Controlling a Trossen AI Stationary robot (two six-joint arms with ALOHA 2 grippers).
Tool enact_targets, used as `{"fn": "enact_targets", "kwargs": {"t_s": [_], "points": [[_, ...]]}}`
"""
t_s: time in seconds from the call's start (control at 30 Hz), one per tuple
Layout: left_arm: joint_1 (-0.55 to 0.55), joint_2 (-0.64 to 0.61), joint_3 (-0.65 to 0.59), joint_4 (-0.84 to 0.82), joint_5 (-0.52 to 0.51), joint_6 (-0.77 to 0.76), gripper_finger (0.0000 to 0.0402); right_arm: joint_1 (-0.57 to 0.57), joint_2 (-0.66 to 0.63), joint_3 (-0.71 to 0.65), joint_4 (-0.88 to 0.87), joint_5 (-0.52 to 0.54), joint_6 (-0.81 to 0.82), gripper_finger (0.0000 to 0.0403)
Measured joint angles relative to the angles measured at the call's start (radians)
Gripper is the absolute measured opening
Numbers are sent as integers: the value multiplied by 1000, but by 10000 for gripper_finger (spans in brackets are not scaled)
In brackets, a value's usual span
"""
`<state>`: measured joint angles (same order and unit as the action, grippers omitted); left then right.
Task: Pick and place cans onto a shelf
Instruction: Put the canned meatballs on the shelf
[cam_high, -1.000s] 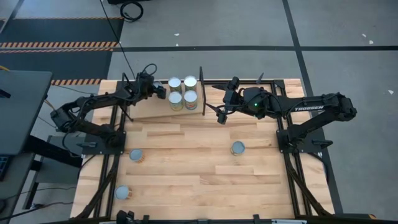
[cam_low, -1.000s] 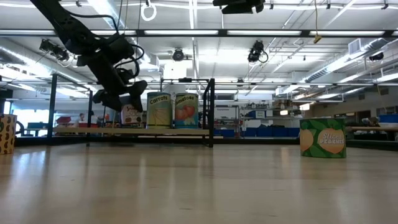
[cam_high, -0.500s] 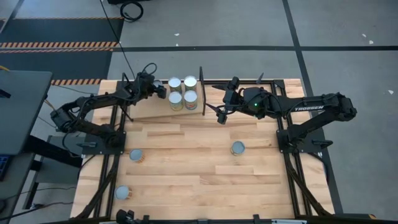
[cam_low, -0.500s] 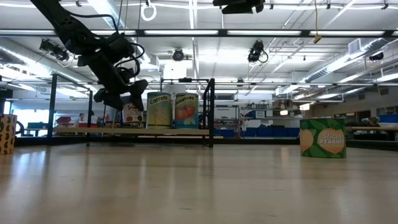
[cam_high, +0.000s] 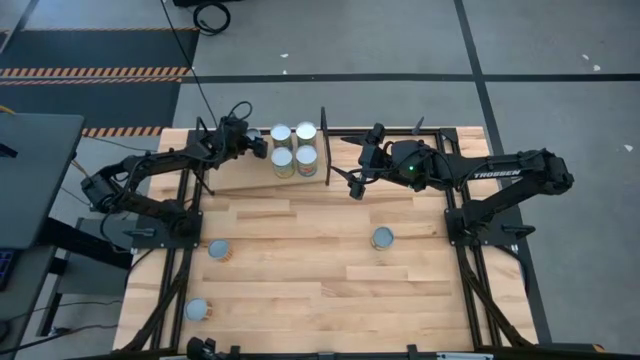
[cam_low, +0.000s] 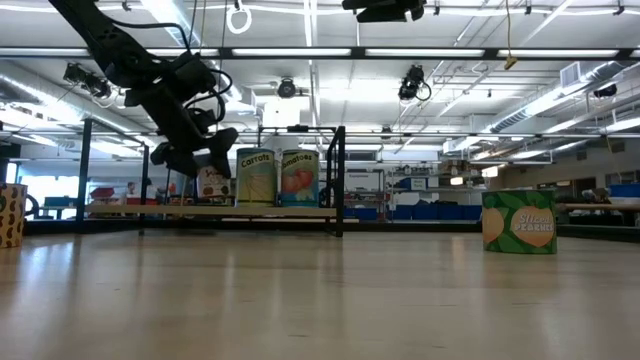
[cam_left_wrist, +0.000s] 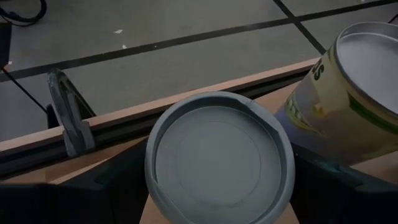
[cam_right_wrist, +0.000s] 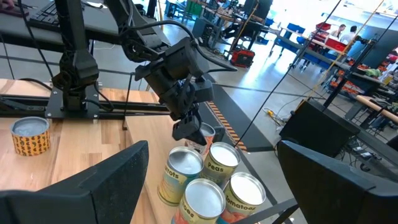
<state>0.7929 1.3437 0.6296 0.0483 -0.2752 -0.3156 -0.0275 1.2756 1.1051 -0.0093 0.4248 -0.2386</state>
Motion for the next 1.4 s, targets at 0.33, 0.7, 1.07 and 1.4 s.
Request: {"fn": "enact_targets", "kwargs": {"t_s": [0.33, 0.7, 1.07, 1.4], "points": [[0, 0, 0, 0, 0, -14, 316, 0, 0, 0, 0, 0, 0, 366], [0, 0, 0, -17, 54, -13, 316, 0, 0, 0, 0, 0, 0, 366], [-1, 0, 0, -22, 93, 58, 316, 0, 0, 0, 0, 0, 0, 366], [0, 0, 0, -6, 93, 60, 316, 0, 0, 0, 0, 0, 0, 366]]}}
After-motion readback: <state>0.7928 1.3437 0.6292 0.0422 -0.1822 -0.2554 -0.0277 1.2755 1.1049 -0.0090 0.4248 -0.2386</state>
